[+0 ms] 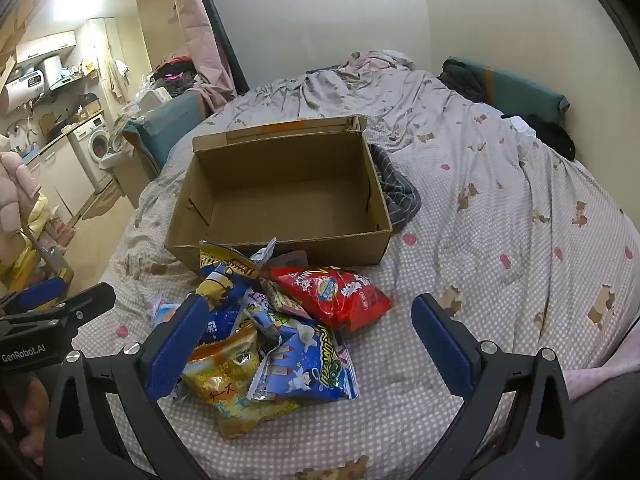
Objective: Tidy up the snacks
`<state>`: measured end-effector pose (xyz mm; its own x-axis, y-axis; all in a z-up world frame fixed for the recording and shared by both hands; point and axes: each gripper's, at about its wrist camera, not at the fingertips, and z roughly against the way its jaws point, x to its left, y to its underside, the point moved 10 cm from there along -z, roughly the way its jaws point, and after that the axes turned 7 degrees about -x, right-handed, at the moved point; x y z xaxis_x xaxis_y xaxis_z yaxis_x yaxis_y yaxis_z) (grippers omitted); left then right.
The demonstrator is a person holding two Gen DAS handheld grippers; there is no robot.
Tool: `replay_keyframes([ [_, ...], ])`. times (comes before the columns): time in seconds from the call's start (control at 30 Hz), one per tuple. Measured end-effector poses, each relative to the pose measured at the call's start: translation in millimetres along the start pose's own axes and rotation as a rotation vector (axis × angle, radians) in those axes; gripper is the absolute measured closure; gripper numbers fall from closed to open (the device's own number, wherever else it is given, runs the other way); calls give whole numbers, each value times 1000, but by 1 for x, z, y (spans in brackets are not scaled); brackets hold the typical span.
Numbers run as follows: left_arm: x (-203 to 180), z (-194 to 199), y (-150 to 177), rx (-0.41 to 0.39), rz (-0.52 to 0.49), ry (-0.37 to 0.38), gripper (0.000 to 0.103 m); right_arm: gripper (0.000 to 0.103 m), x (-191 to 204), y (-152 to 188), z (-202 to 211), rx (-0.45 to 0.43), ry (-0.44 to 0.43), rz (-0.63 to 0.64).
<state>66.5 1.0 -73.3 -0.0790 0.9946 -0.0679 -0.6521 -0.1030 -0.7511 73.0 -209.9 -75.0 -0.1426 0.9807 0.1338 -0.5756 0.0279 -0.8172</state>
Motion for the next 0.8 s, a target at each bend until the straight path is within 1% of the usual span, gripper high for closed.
replay_keyframes([
  [0.07, 0, 0, -1, -3, 6, 2, 0, 0, 1, 0, 0, -3, -5, -4],
  [0.1, -5, -4, -1, 13, -7, -19, 0, 0, 1, -1, -1, -3, -6, -4],
  [0.2, -14, -8, -3, 14, -1, -21, 0, 0, 1, -1, 0, -6, -9, -5],
  [0.27, 1, -1, 0, 2, 19, 8, 0, 0, 0, -2, 1, -8, -10, -5],
  [0.47, 0, -2, -1, 4, 17, 13, 0, 0, 0, 0, -1, 7, -1, -2],
  [0.8, -2, -1, -2, 2, 9, 10, 0, 0, -3, 1, 1, 4, -3, -7],
])
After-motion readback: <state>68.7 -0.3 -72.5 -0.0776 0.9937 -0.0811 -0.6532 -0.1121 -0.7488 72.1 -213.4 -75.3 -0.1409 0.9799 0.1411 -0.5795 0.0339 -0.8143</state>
